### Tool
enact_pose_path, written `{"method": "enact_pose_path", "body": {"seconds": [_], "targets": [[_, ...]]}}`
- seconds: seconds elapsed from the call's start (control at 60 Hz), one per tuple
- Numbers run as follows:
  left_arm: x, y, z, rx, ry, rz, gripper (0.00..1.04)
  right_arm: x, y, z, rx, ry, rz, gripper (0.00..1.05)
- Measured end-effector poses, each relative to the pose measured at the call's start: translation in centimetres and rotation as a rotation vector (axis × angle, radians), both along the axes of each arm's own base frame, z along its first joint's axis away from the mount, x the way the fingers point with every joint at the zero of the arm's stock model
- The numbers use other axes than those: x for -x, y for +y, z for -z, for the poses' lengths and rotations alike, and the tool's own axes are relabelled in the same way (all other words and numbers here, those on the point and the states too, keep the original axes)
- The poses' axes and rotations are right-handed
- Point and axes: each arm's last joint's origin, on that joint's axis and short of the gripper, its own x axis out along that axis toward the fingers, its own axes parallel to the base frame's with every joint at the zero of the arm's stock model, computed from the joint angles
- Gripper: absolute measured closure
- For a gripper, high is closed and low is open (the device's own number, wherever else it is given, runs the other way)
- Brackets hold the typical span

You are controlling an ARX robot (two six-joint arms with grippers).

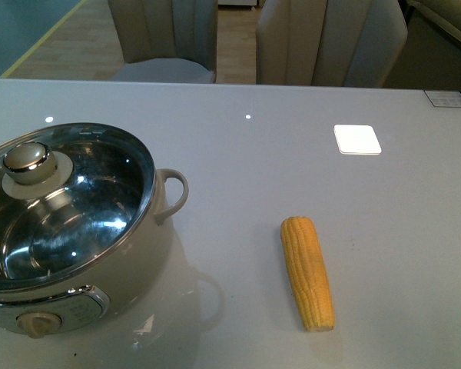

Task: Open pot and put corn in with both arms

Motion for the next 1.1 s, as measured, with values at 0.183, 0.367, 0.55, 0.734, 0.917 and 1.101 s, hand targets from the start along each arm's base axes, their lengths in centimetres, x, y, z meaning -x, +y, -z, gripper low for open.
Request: {"method": "enact_pose_path", "body": {"seconds": [0.183,0.367,0.55,0.734,0.917,1.101], "targets": [[0.0,0.0,0.0,0.000,0.000,0.000,0.07,0.0,0.0,0.0,0.000,0.000,0.000,0.09],[0.0,0.0,0.0,0.000,0.000,0.000,0.07,0.0,0.0,0.0,0.000,0.000,0.000,0.09],[0.0,0.0,0.0,0.000,0.000,0.000,0.07,0.0,0.0,0.0,0.000,0.000,0.000,0.09],[0.0,0.0,0.1,0.024,0.079,0.084,0.07,0.0,0.0,0.0,0.000,0.000,0.000,0.09],[-0.7,-0.7,0.1,0.107,0.324,0.283,0.07,0.0,0.0,0.0,0.000,0.000,0.000,0.09],[-3.1,-1.9,-2.4,0.081,0.253,0.323,0.07,0.0,0.0,0.0,0.000,0.000,0.000,0.09]]}}
